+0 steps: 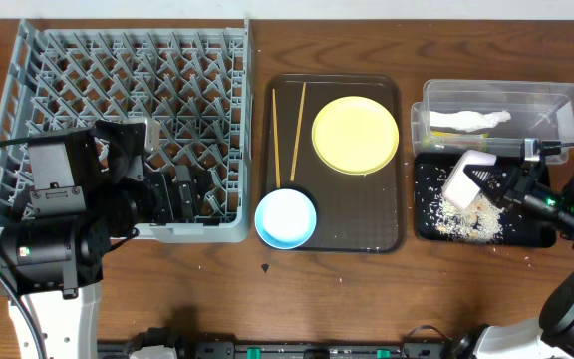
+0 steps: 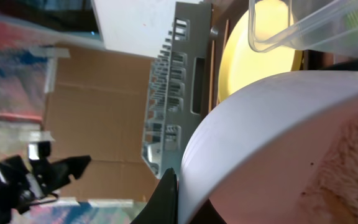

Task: Sort waste into correct bins and load items into the dishwasher
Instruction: 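Lift the pink bowl over the black tray and tip the rice out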

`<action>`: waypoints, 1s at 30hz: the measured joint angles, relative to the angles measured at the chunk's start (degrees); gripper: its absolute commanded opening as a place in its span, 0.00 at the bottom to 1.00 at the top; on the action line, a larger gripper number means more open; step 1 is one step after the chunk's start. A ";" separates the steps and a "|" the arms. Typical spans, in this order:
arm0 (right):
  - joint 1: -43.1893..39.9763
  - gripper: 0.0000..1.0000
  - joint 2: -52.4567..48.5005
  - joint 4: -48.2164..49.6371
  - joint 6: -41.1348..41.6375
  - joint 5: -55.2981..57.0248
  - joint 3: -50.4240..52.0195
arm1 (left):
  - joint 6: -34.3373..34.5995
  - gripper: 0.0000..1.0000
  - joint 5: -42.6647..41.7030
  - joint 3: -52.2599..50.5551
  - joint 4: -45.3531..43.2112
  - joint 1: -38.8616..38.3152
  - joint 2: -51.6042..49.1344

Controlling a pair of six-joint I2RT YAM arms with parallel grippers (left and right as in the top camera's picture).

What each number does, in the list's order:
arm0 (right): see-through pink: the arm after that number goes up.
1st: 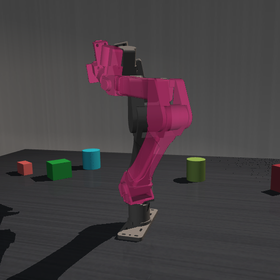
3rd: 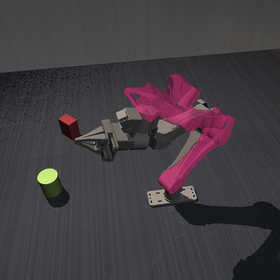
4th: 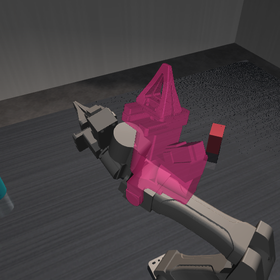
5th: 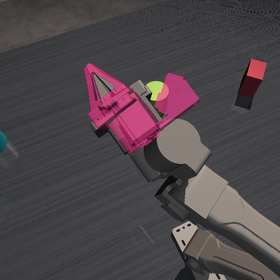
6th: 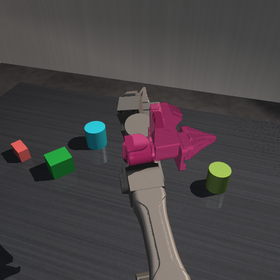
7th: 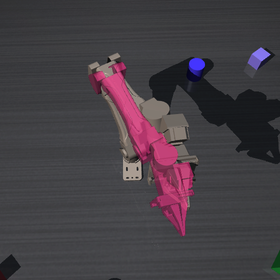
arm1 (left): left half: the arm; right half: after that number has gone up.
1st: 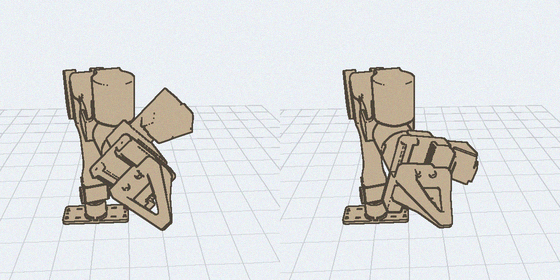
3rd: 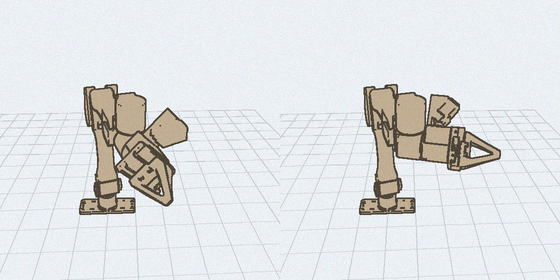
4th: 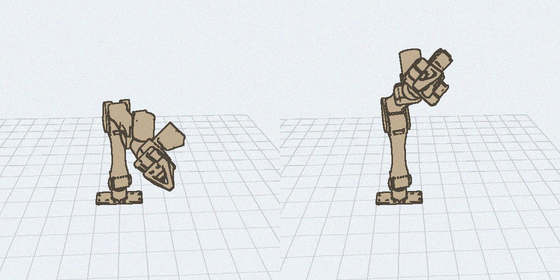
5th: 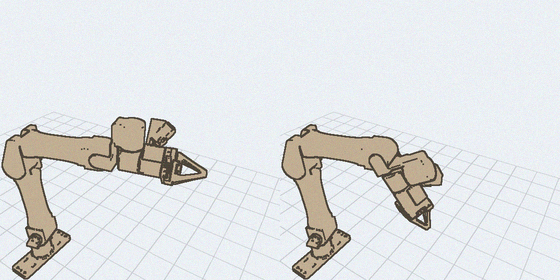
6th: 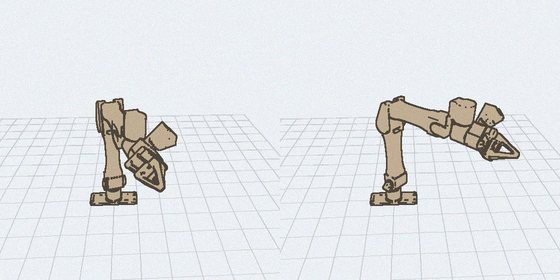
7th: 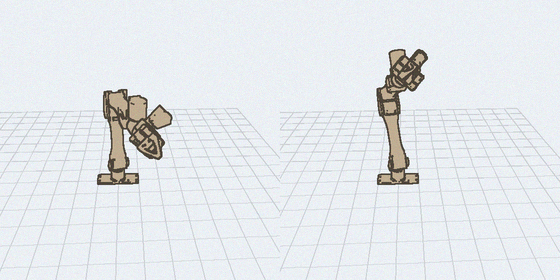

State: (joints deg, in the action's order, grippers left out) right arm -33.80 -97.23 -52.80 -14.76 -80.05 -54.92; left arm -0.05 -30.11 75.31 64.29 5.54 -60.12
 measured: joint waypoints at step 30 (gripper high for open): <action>-0.76 0.01 2.89 -10.43 -8.52 -2.67 0.35 | 0.00 0.89 0.00 0.00 -0.22 0.00 -0.07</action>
State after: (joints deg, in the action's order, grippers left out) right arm -34.57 -94.35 -63.22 -23.29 -82.72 -54.57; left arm -0.05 -30.11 75.31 64.07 5.54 -60.18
